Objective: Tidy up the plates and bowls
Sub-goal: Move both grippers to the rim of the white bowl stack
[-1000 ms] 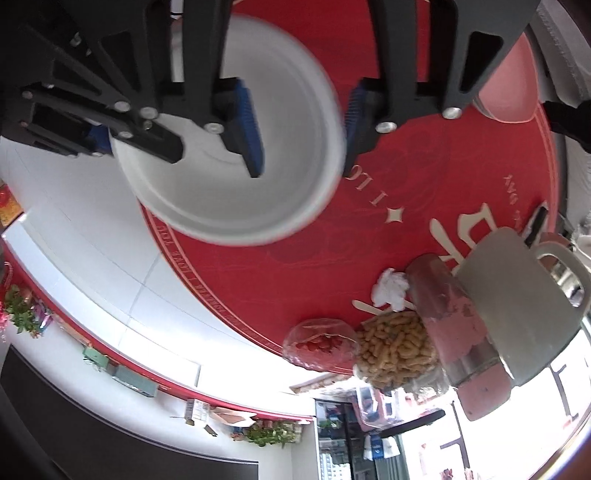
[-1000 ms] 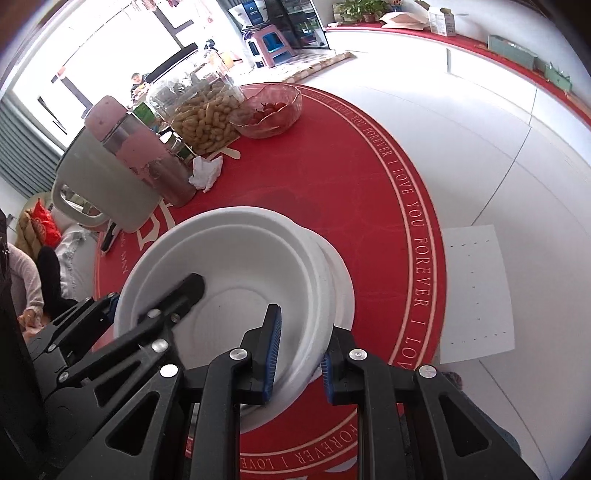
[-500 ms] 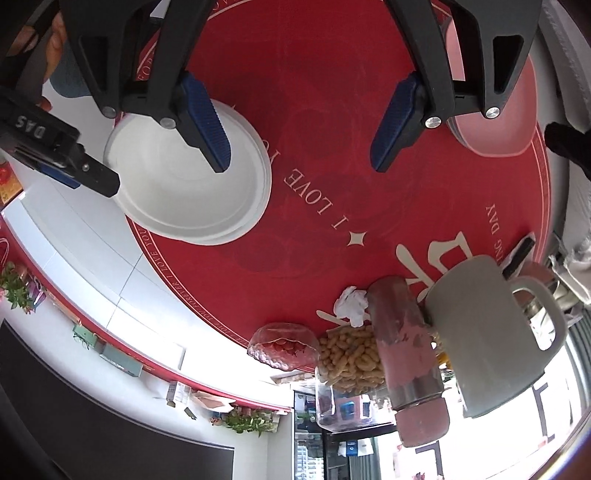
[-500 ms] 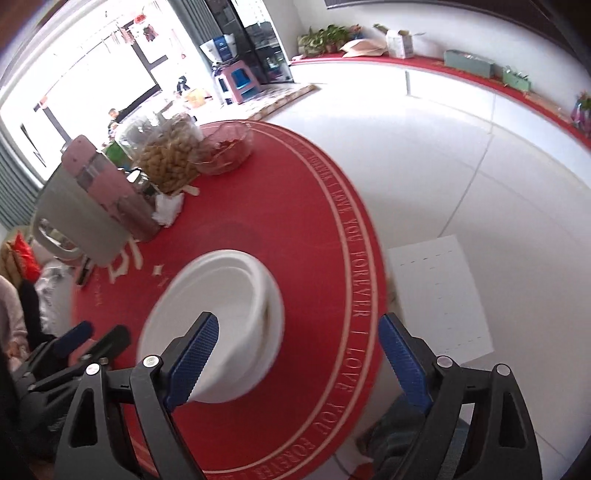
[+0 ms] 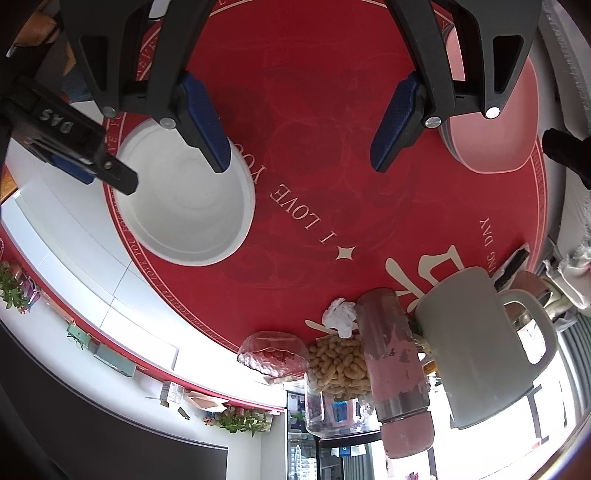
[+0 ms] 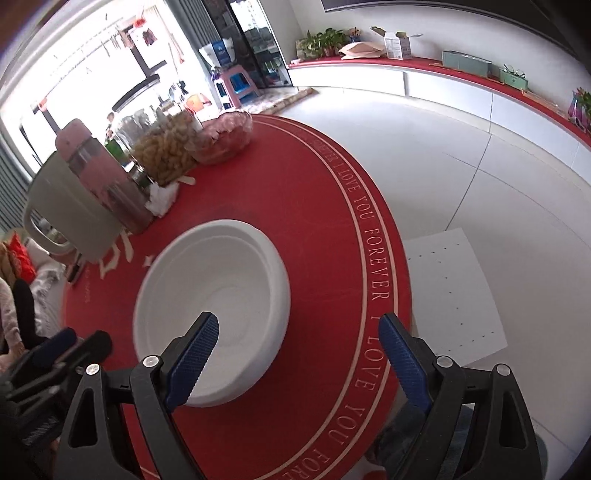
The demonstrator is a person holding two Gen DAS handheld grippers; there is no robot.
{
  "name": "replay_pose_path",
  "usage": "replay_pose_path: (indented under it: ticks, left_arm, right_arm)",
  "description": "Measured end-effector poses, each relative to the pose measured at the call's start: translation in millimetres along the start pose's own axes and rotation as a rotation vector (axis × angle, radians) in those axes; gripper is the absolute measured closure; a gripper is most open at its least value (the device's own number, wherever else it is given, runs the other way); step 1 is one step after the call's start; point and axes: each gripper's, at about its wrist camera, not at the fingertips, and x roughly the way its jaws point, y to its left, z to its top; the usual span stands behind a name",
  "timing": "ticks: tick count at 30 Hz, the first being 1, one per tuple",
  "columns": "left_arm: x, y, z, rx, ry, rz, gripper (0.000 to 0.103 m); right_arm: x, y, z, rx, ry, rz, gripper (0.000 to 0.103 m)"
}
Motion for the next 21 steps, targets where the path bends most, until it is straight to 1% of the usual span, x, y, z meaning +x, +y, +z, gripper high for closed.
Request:
replay_pose_path:
  ticks: [4, 7, 15, 21]
  left_arm:
    - [2, 1, -5, -0.013, 0.004, -0.006, 0.022]
    - [4, 0, -7, -0.017, 0.015, -0.015, 0.022]
    - [5, 2, -9, -0.028, 0.023, -0.014, 0.022]
    - [4, 0, -5, -0.025, 0.015, -0.016, 0.022]
  right_arm:
    - [-7, 2, -8, -0.025, -0.012, -0.009, 0.014]
    - [-8, 5, -12, -0.045, -0.004, -0.017, 0.014]
    - [-2, 4, -12, -0.04, 0.027, -0.025, 0.014]
    - [2, 6, -10, -0.045, 0.041, -0.032, 0.014]
